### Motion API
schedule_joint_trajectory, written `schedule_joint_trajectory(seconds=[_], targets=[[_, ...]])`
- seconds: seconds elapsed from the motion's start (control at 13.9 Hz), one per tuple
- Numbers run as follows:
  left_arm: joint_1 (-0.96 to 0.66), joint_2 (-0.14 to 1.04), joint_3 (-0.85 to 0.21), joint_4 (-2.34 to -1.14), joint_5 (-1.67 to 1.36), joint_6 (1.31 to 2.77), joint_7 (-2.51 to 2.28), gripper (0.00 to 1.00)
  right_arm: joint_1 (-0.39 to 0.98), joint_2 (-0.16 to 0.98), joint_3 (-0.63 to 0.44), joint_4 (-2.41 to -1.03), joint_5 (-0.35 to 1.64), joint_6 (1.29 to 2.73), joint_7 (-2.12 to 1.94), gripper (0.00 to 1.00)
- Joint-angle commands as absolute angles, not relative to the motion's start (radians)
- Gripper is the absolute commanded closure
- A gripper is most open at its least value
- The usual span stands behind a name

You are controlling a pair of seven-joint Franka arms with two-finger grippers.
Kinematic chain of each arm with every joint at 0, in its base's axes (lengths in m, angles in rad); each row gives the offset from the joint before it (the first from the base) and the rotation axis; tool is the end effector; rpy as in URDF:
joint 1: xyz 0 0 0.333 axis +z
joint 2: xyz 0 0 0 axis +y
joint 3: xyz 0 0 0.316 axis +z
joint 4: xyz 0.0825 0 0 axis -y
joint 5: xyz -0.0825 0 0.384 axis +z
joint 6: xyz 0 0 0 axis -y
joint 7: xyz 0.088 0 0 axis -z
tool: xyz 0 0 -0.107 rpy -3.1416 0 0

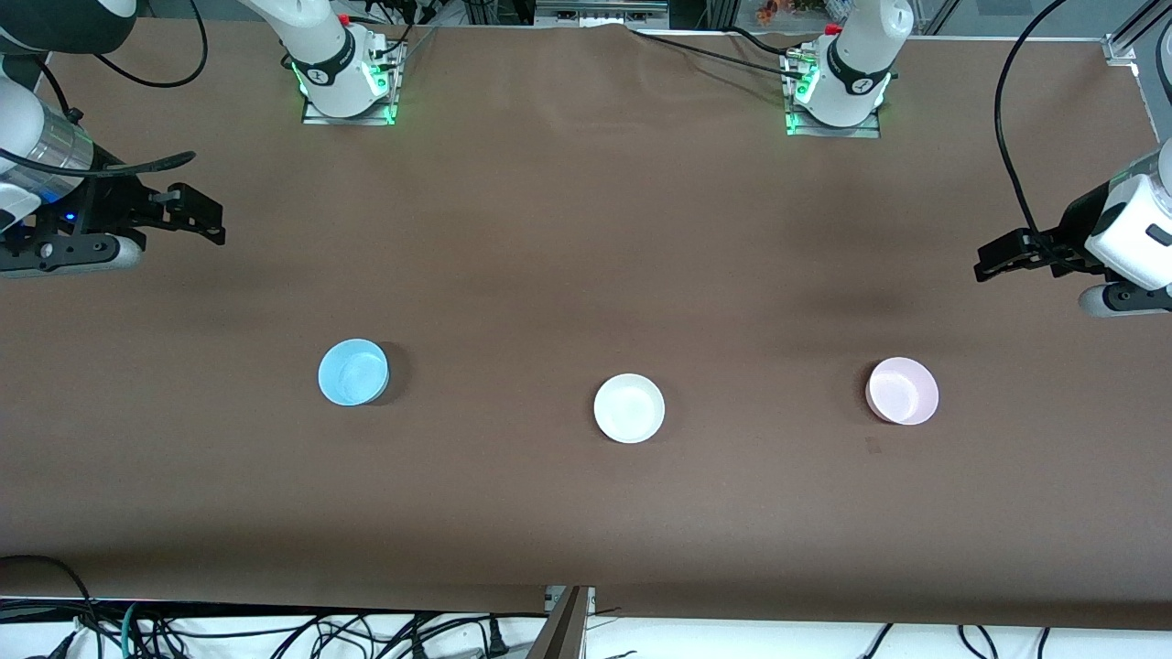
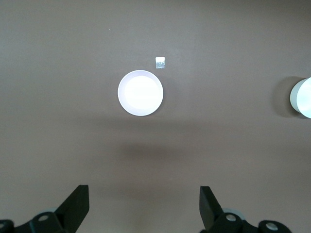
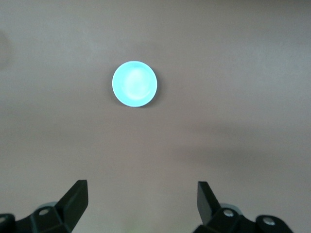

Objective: Stack pink and blue bowls on white bowl
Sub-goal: 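Move the left gripper down over the pink bowl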

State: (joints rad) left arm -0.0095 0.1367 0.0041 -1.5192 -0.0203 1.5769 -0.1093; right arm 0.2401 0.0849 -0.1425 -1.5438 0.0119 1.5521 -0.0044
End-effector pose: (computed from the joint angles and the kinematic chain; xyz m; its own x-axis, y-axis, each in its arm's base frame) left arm 0.5937 -0.0055 0.5708 0.9913 0.1038 -0.0806 0.1051 -0.9944 0.0109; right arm 0.5733 0.0608 0.5881 0.9920 0.1014 -0.0757 0.1016 -0.9948 -0.0002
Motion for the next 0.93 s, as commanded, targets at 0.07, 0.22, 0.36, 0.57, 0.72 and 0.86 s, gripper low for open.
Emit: schedule_joint_trajectory(seconds=[0.07, 0.22, 0.36, 0.57, 0.72, 0.86], targets=[[-0.002, 0.12, -0.008, -1.536, 0.006, 1.571, -0.118, 0.0, 0.241, 0.058, -0.137, -1.566, 0.011, 1.531, -0.005, 0.01], [0.0, 0.126, -0.005, -1.54, 0.005, 1.575, -0.109, 0.0, 0.241, 0.058, -0.137, -1.563, 0.008, 1.532, -0.003, 0.01], [0.0, 0.168, 0.011, -1.545, -0.003, 1.58, -0.1, 0.0, 0.241, 0.058, -0.137, -1.563, 0.005, 1.532, -0.003, 0.01], [0.006, 0.265, 0.015, -1.551, -0.005, 1.635, -0.1, 0.0, 0.241, 0.06, -0.137, -1.56, 0.005, 1.536, 0.006, 0.01], [0.018, 0.339, 0.031, -1.551, -0.005, 1.679, -0.083, 0.0, 0.241, 0.061, -0.138, -1.56, 0.006, 1.543, 0.006, 0.01], [0.023, 0.4, 0.04, -1.557, -0.006, 1.736, -0.048, 0.0, 0.241, 0.061, -0.138, -1.559, 0.005, 1.543, 0.008, 0.01]])
